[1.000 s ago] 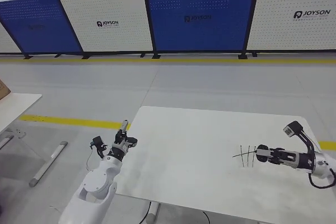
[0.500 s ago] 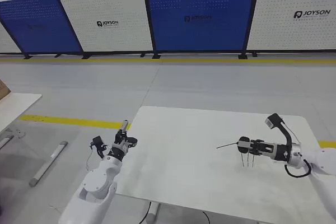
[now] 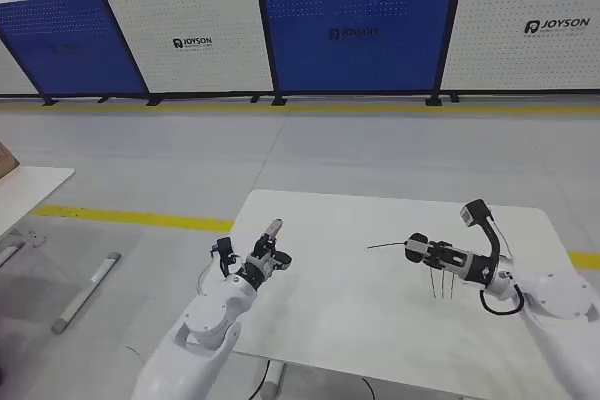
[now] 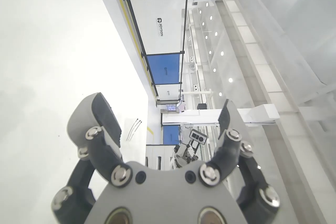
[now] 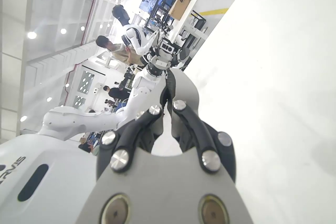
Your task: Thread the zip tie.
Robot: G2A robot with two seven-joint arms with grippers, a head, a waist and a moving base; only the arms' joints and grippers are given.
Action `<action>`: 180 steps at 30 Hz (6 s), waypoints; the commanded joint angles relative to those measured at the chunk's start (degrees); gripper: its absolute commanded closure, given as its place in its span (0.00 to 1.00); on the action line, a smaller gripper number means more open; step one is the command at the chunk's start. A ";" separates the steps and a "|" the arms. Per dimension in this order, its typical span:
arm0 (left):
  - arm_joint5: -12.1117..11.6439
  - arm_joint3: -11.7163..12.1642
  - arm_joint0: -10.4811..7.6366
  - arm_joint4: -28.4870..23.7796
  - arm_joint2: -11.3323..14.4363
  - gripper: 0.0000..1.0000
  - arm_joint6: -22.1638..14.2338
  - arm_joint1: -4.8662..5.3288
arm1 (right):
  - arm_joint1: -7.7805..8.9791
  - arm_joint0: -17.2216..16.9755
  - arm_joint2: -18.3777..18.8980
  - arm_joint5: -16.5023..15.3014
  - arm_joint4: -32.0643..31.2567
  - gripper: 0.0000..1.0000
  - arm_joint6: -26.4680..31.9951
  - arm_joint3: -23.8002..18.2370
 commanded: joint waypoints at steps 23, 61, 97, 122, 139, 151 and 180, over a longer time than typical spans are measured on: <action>-0.09 0.02 -0.04 0.21 0.05 0.00 0.50 -0.02 | 0.04 -0.04 0.06 0.00 0.07 1.00 0.08 -0.04; -3.29 1.12 -2.02 5.50 6.77 0.00 -3.10 -0.58 | 0.04 -0.04 0.06 0.00 0.07 1.00 0.08 -0.04; -8.39 15.68 -12.51 -3.81 15.84 0.00 -12.11 -2.91 | -6.91 -0.98 -7.01 0.00 -2.15 1.00 -12.54 4.26; -14.27 16.67 -13.66 -12.07 17.27 0.00 -12.27 -4.06 | -9.81 -1.23 -9.65 0.00 -4.26 1.00 -19.11 6.50; -19.15 19.99 -15.55 -10.52 19.17 0.53 -12.89 -4.73 | -9.81 -1.23 -9.65 0.00 -4.26 1.00 -19.11 6.50; -21.28 21.75 -16.71 -10.45 19.37 1.00 -11.54 -5.25 | -9.81 -1.23 -9.65 0.00 -4.26 1.00 -19.11 6.50; -23.74 22.88 -16.52 -4.83 19.43 0.70 -10.43 -5.59 | -9.81 -1.23 -9.65 0.00 -4.26 1.00 -19.11 6.50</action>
